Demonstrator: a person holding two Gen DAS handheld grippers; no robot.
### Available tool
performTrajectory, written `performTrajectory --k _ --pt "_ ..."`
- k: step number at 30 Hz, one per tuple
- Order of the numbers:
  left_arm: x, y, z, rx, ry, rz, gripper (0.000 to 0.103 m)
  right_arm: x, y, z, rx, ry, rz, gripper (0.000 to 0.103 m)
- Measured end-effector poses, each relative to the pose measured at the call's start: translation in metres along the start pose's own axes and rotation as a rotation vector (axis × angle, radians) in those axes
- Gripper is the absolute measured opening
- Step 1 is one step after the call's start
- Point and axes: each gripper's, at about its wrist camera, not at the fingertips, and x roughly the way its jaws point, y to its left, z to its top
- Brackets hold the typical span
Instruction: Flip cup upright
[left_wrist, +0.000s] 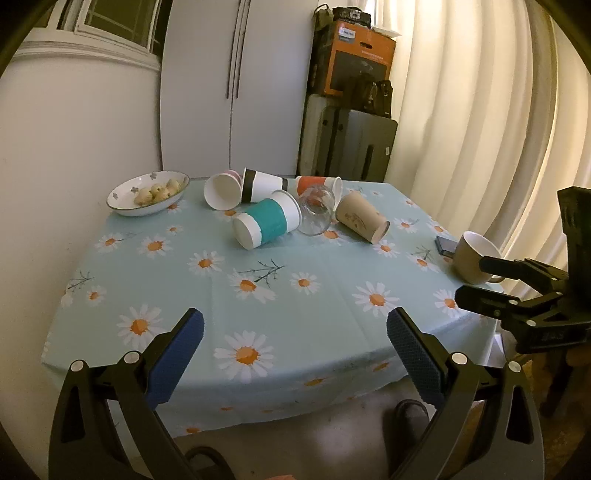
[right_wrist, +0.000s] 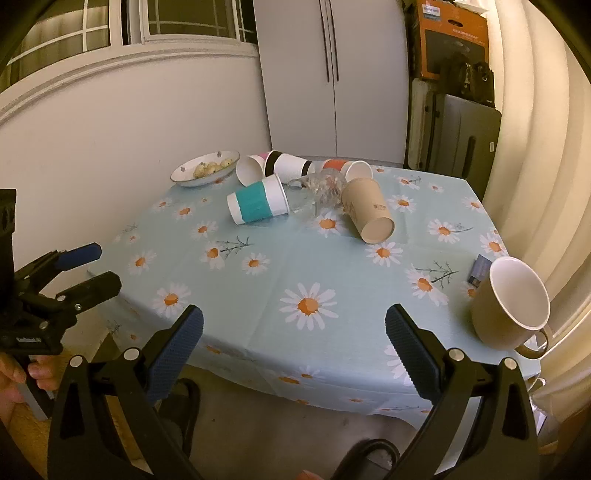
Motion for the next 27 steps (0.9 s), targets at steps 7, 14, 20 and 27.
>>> performTrajectory --k 7,14,20,27 --pt "0.015 0.01 0.009 -0.012 0.055 -0.03 0.097 0.015 -0.008 0.008 0.046 0.036 0.025 0.098" --pt "0.046 0.029 0.042 0.033 0.141 -0.09 0.097 0.035 -0.016 0.03 0.068 0.063 0.041 0.098" --pt "0.092 0.033 0.084 0.175 0.23 -0.11 0.095 0.054 -0.021 0.059 0.083 0.087 0.05 0.098" --pt "0.151 0.025 0.115 0.388 0.381 -0.148 0.095 0.078 -0.026 0.076 0.161 0.148 0.115 0.098"
